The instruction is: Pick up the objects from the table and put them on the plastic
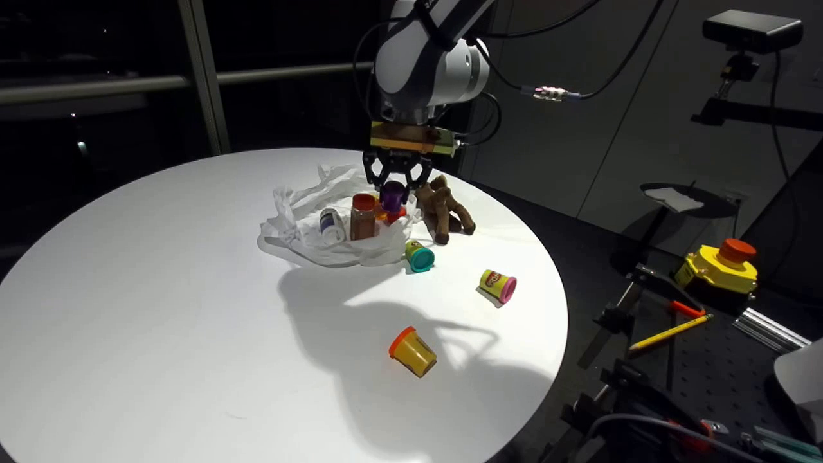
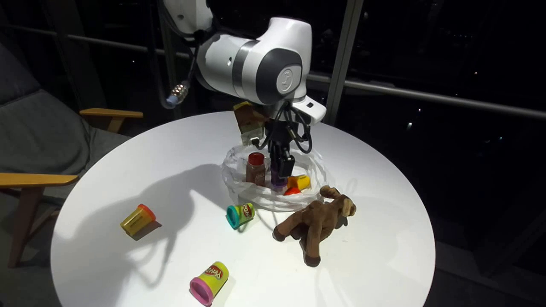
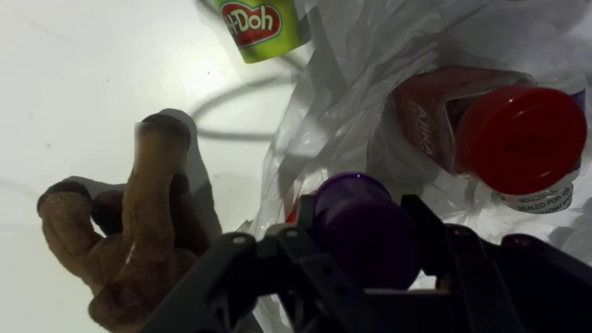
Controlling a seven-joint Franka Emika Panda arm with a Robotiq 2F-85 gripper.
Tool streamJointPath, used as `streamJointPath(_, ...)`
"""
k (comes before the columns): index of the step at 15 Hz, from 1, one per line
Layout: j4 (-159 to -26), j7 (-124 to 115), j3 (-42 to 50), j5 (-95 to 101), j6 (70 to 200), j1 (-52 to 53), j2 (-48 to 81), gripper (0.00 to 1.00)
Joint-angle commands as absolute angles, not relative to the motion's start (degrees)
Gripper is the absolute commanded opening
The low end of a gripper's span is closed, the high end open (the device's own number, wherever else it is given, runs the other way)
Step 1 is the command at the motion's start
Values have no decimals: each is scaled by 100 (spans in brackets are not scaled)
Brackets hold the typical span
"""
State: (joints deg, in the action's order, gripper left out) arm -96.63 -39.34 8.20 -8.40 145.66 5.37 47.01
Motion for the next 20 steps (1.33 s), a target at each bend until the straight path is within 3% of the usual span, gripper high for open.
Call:
streamJointPath(1,-9096,-4055,670,-1084,14294,410,5003,24)
streamJointPath(7,-8544,-4215,598,-1122,13993,450,5446,24)
streamJointPath(8,-8477,-4264,605,-1111,13944,459,5501,74)
streamJointPath(9,-8421,-4277,584,-1124,13937,441,5547,75)
streamJointPath(12,-8355,-4322,600,-1099,13949,451,5560,98)
streamJointPath(20,-9127,-4373,739,-969,14158,598,4597,100)
